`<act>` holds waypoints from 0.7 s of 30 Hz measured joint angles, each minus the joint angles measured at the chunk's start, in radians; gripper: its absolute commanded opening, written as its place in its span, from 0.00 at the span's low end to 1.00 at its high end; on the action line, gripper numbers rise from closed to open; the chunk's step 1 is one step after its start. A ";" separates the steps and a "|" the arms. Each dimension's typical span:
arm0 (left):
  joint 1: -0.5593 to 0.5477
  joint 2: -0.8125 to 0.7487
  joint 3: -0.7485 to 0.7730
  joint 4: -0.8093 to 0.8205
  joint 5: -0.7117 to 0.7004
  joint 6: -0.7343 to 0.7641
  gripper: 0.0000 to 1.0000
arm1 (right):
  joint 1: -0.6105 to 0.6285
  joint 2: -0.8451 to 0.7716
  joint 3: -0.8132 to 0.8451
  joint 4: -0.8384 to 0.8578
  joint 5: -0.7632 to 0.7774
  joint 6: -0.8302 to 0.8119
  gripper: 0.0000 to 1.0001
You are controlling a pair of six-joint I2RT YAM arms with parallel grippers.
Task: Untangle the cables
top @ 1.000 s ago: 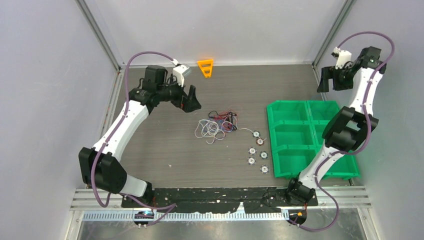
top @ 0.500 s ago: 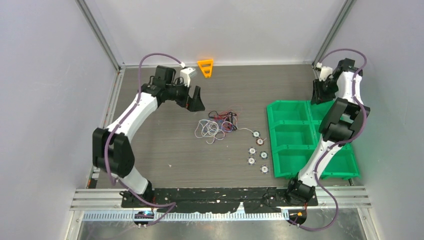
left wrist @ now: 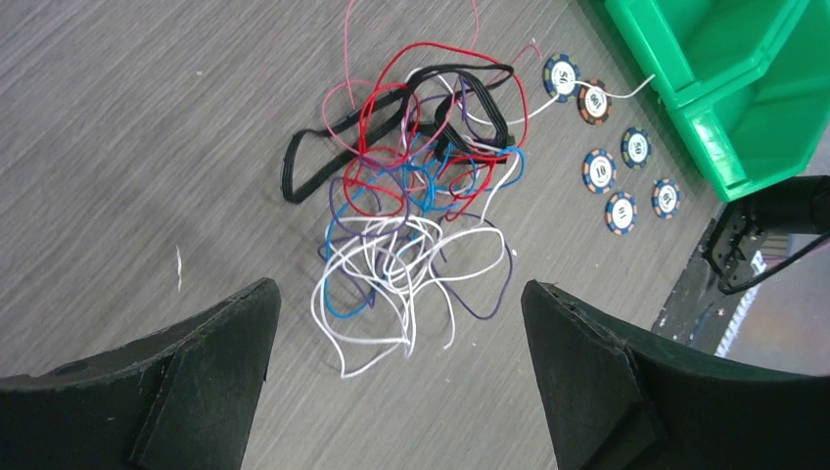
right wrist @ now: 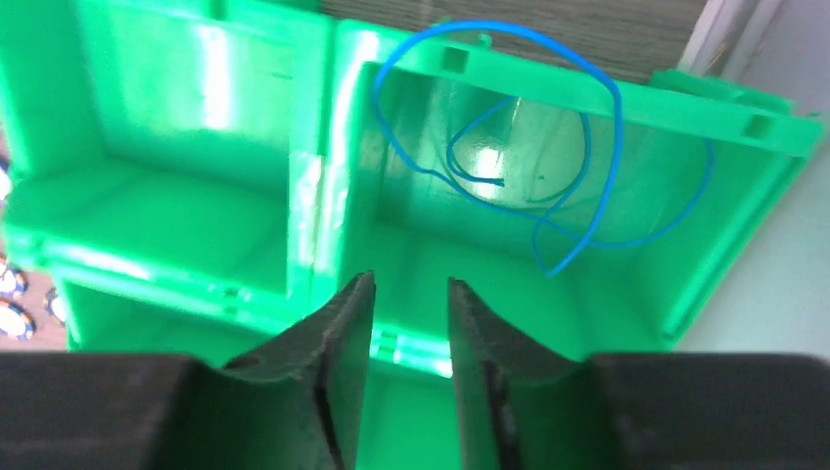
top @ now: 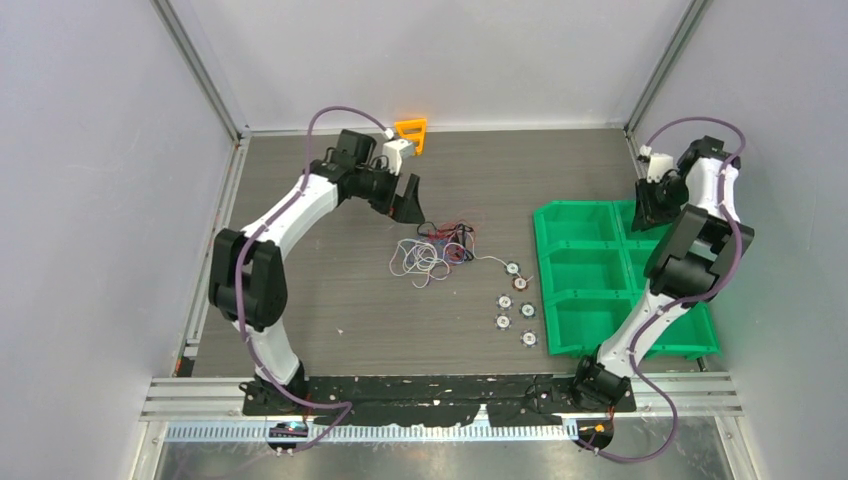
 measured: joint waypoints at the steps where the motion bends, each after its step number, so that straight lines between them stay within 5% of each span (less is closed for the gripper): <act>1: -0.006 0.020 0.017 -0.005 -0.003 0.005 0.84 | 0.000 -0.017 0.008 -0.012 -0.009 -0.003 0.58; 4: -0.030 0.098 0.058 -0.020 -0.020 0.018 0.79 | 0.006 -0.079 0.083 -0.074 -0.061 -0.013 0.78; 8: -0.057 0.153 0.045 -0.058 -0.045 0.040 0.71 | 0.055 -0.192 0.160 -0.112 -0.125 0.012 0.85; 16: -0.062 0.163 -0.089 -0.121 -0.029 0.052 0.03 | 0.483 -0.464 -0.058 -0.033 -0.230 0.170 0.76; 21: 0.016 0.159 -0.200 -0.125 0.023 0.030 0.00 | 0.716 -0.354 -0.139 0.071 -0.254 0.276 0.64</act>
